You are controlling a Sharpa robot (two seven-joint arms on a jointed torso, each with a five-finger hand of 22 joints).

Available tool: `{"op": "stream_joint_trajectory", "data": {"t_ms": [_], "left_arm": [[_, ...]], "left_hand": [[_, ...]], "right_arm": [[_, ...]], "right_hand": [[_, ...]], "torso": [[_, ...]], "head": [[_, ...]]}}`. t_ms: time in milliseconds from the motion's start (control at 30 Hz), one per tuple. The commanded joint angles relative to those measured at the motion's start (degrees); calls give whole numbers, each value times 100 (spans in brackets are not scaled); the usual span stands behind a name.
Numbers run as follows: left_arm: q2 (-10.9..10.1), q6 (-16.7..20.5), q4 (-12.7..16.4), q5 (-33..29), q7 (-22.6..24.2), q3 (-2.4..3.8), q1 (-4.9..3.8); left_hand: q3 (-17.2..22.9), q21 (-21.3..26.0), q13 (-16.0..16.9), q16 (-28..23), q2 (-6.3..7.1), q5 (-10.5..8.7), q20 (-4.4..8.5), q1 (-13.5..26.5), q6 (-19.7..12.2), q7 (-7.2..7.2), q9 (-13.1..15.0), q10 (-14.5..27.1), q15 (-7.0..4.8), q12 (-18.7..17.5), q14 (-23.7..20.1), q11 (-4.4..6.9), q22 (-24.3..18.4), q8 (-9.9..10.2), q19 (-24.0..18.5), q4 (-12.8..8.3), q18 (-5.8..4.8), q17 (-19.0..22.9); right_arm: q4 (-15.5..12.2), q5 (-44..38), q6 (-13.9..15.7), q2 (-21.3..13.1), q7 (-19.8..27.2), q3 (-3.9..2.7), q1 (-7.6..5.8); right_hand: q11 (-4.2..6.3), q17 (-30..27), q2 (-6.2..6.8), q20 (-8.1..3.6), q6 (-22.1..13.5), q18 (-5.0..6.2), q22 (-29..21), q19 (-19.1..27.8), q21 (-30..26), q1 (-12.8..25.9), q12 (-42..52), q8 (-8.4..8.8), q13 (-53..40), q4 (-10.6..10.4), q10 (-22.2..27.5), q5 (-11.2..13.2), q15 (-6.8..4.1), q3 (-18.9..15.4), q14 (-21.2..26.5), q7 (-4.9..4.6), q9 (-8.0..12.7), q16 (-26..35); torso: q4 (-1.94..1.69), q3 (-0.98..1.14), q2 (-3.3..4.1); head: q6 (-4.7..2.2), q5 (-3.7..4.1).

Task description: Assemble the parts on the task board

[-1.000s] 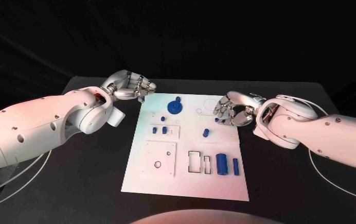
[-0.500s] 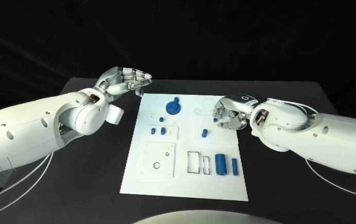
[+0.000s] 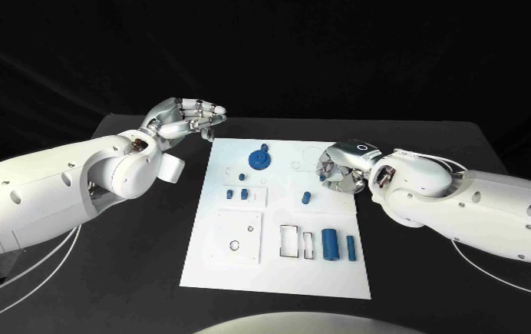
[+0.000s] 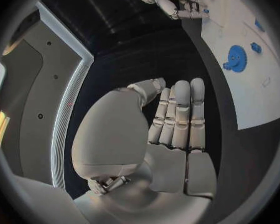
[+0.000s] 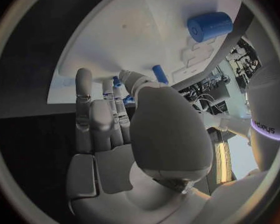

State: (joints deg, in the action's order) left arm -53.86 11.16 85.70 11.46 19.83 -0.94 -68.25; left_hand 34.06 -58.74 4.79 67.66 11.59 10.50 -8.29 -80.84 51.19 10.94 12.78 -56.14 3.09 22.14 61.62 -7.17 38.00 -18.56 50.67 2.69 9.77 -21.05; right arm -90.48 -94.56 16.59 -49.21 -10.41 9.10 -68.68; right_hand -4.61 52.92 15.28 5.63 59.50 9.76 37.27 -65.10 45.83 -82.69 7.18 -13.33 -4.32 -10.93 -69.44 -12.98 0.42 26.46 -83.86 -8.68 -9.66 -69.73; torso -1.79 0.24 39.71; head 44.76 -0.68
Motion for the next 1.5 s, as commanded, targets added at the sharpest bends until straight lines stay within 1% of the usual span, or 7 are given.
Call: {"op": "stream_joint_trajectory", "data": {"t_ms": [33,500,633,767,900,1033,1500], "left_arm": [[8,-147,2,-78,63,2,-2],[23,-152,-12,-51,18,-2,-2],[28,-138,-20,-40,11,-2,-2],[31,-132,-22,-31,8,-2,-2],[28,-135,-19,-18,1,-2,-2],[27,-128,-15,4,-1,-3,-2],[38,-135,2,111,-6,-3,-2]], "left_hand": [[-41,24,-1,-35,-17,-15,-5,45,-33,1,-9,48,-26,31,-14,-14,-12,-23,-25,10,83,10],[-65,52,-10,-46,-15,-10,-16,40,-135,44,-31,144,-5,40,-16,-45,-37,-5,-12,-18,82,16],[-69,58,-11,-49,-17,-10,-20,39,-149,49,-33,165,-1,42,-19,-53,-42,-7,-11,-23,81,18],[-70,60,-12,-51,-18,-9,-21,36,-155,52,-34,174,1,44,-21,-56,-44,-8,-10,-27,81,18],[-69,64,-13,-55,-21,-7,-24,22,-161,56,-35,195,5,49,-27,-60,-48,-15,-9,-41,82,20],[-69,66,-14,-58,-22,-4,-27,9,-165,60,-35,214,7,54,-32,-65,-50,-23,-9,-56,82,22],[-77,73,-27,-75,-23,4,-38,-5,-184,79,-36,320,25,53,-58,-90,-57,-53,-14,-90,81,30]], "right_arm": [[37,-105,-131,27,-94,-1,14],[129,-65,-290,144,-148,-1,113],[134,-65,-349,162,-185,-1,155],[124,-119,-391,162,-237,-1,176],[93,-244,-373,161,-308,-1,193],[53,-364,-284,162,-379,-1,203],[-82,-577,109,143,-571,-3,209]], "right_hand": [[-3,89,-50,-13,63,-2,142,-50,124,-23,34,-53,-8,22,-61,12,-20,96,-115,5,-19,-91],[35,617,-145,-37,119,-158,1206,-437,1048,136,25,-117,-24,47,-166,27,-55,421,-193,43,-126,-565],[42,638,-158,-37,124,-166,1286,-461,1119,129,22,-132,-28,80,-176,27,-62,463,-195,50,-148,-609],[67,683,-232,-54,187,-184,1470,-519,1281,16,41,-191,-44,222,-234,24,-90,582,-196,73,-201,-681],[106,753,-346,-102,303,-203,1710,-543,1503,-145,80,-301,-79,531,-372,20,-128,808,-196,99,-310,-783],[148,697,-384,-133,356,-215,1917,-502,1688,-46,88,-382,-132,728,-518,19,-163,1018,-172,136,-430,-816],[174,630,-382,-147,365,-225,2103,-464,1837,112,66,-444,-194,909,-610,24,-186,1200,-153,161,-561,-840]], "torso": [[3,-2,-1],[4,-3,-3],[3,-8,-6],[-2,-5,-10],[-2,-5,-9],[1,-2,-2],[1,-2,-7]], "head": [[4,-2],[26,16],[30,17],[30,15],[32,10],[29,6],[24,3]]}}
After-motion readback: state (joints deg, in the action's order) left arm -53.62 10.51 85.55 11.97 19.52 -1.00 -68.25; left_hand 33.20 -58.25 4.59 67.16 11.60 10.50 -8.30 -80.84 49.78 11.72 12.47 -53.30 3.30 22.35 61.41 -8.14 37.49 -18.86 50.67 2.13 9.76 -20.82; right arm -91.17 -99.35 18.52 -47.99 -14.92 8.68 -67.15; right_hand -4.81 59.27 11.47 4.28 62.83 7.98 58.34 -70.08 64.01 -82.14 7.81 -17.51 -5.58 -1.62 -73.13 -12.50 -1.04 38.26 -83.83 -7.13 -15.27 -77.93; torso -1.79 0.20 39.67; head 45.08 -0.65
